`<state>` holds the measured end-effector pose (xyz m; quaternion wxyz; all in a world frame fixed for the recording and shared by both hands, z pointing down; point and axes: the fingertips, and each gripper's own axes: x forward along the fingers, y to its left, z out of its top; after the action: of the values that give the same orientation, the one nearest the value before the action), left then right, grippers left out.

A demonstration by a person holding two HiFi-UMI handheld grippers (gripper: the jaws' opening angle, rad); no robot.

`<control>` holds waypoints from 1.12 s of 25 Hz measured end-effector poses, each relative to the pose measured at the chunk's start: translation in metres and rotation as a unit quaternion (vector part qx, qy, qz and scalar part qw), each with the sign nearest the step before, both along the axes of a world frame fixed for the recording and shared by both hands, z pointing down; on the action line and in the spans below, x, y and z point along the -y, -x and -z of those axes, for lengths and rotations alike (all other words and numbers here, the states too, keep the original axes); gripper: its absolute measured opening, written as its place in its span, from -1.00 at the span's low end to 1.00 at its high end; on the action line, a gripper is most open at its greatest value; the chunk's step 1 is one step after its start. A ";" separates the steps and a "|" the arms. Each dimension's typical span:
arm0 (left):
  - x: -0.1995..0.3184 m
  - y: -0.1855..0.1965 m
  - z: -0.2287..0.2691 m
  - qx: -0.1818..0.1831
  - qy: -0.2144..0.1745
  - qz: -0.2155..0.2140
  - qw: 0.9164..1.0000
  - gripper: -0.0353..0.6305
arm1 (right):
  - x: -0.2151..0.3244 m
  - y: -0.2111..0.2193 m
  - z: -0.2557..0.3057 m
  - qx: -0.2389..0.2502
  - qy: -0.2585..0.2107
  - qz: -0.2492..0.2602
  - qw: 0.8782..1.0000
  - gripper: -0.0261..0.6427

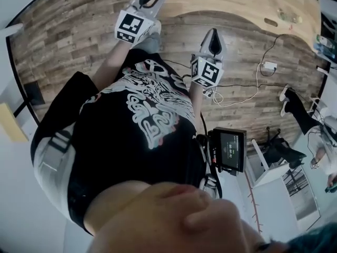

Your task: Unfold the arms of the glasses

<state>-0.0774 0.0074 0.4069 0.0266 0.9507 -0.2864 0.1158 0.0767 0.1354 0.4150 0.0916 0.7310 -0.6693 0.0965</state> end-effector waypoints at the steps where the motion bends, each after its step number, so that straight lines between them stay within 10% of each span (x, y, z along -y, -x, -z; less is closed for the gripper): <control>1: 0.008 -0.002 -0.003 0.001 0.003 -0.003 1.000 -0.93 | 0.008 -0.001 -0.002 -0.001 0.003 -0.002 1.000 -0.92; 28: 0.097 -0.028 -0.011 -0.021 0.022 -0.063 0.998 -0.93 | 0.079 -0.008 -0.009 0.014 0.021 -0.041 0.999 -0.92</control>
<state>-0.0490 -0.0900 0.4178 0.0463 0.9682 -0.2231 0.1031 0.0844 0.0561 0.4238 0.0936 0.7540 -0.6381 0.1245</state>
